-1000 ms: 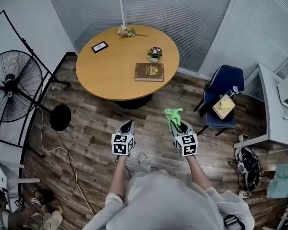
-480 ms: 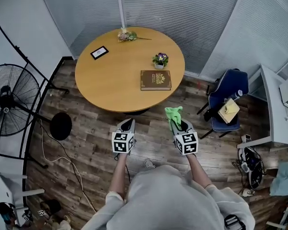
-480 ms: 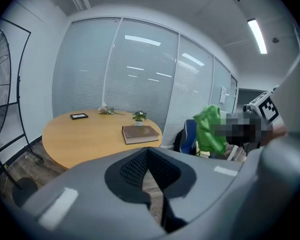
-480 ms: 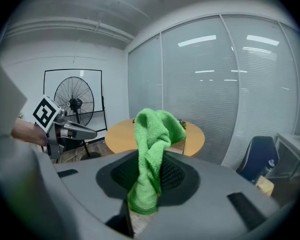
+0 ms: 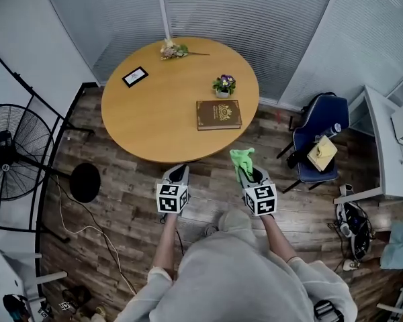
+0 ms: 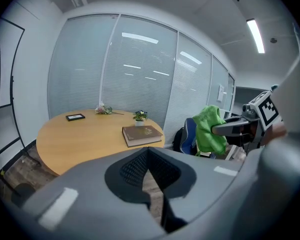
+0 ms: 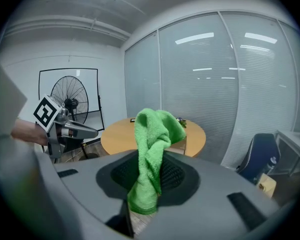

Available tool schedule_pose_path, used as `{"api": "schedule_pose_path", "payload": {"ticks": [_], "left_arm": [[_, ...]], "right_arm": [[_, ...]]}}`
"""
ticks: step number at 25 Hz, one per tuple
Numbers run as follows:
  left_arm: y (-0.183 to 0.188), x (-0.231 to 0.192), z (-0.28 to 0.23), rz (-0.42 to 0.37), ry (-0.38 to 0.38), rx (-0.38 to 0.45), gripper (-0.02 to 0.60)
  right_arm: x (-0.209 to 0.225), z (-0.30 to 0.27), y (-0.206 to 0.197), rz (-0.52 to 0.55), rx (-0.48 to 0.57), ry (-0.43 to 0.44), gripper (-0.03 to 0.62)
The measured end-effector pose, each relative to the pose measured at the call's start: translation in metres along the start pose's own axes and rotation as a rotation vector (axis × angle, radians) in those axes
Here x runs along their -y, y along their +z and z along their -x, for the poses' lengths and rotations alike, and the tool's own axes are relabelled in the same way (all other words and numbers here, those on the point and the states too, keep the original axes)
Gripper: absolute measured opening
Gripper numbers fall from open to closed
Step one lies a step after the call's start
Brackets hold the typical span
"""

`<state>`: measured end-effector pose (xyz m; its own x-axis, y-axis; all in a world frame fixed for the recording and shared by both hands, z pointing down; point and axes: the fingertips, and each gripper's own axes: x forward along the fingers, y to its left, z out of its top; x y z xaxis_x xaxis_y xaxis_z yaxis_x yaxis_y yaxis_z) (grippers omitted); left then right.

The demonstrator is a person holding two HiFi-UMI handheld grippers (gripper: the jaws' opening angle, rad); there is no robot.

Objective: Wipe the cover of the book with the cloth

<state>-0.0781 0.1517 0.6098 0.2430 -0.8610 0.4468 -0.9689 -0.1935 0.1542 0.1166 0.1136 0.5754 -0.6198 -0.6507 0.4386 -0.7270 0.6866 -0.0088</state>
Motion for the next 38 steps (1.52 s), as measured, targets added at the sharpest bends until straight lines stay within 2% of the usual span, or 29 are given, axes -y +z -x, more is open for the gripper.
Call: {"api": "schedule_pose_path", "payload": {"ticks": [10, 17, 30, 38], "left_arm": [[0.000, -0.013, -0.018, -0.003, 0.006, -0.016, 0.009], [0.014, -0.037, -0.046, -0.004, 0.023, -0.024, 0.009], [0.059, -0.068, -0.127, 0.013, 0.038, -0.052, 0.009], [0.077, -0.086, -0.171, 0.053, 0.070, -0.079, 0.009]], "right_arm": [[0.009, -0.023, -0.005, -0.015, -0.010, 0.004, 0.098], [0.022, -0.060, 0.002, -0.033, -0.008, 0.017, 0.098], [0.077, -0.141, 0.044, -0.031, -0.013, 0.054, 0.098], [0.104, -0.194, 0.070, -0.023, -0.029, 0.109, 0.098]]}}
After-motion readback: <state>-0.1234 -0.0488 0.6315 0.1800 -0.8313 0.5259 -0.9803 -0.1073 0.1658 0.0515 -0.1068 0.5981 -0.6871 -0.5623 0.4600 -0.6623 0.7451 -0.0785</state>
